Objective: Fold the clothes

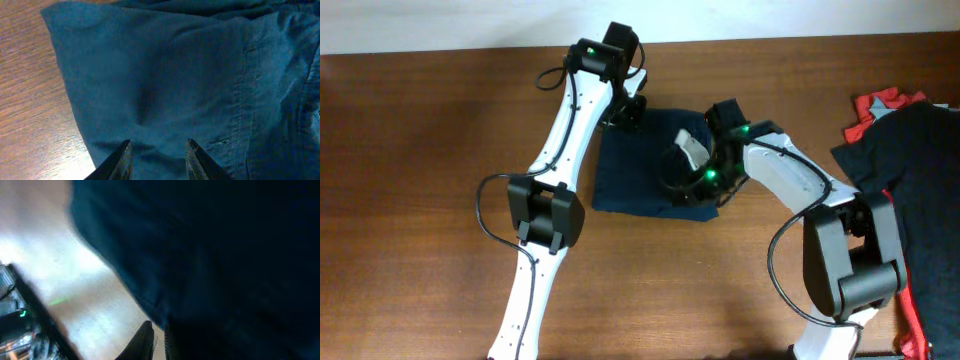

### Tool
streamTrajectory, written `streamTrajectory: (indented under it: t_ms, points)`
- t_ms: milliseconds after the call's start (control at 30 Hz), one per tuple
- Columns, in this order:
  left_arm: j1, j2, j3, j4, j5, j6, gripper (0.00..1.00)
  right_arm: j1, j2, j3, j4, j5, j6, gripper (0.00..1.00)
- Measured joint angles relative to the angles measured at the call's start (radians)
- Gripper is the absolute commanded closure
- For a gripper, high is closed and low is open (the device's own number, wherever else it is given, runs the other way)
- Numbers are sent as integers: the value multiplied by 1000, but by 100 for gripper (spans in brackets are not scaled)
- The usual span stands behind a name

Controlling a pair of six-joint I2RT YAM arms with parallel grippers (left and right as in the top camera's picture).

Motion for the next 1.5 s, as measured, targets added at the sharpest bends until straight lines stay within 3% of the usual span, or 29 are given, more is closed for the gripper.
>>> streamTrajectory:
  t_ms: [200,333,400,533,667,767,800,833,867,967,1167,1500]
  points:
    - [0,61,0,1,3,3,64,-79,1,-115,48,92,153,87]
    - [0,113,0,3,7,3,65,-134,6,-137,50,125,192,87]
    - [0,124,0,4,10,3,65,-139,24,-137,58,129,204,95]
    - [0,124,5,2,16,3,63,-139,31,-129,7,119,211,96]
    - [0,121,74,-21,29,8,40,-139,30,-34,-121,111,210,95]
    - [0,73,136,-58,45,8,36,-139,8,61,-208,106,204,96]
    - [0,36,156,-68,48,8,36,-139,-16,105,-234,105,205,96]
    - [0,14,165,-72,50,8,44,-139,-26,119,-234,105,205,96]
    - [0,-15,174,-77,53,8,59,-139,-39,137,-216,105,204,96]
    - [0,-72,189,-63,57,12,86,-138,-42,142,-161,89,202,96]
    - [0,8,174,58,64,11,87,-101,38,142,3,-12,201,96]
    - [0,187,163,102,68,10,84,-74,253,152,-21,-22,230,96]
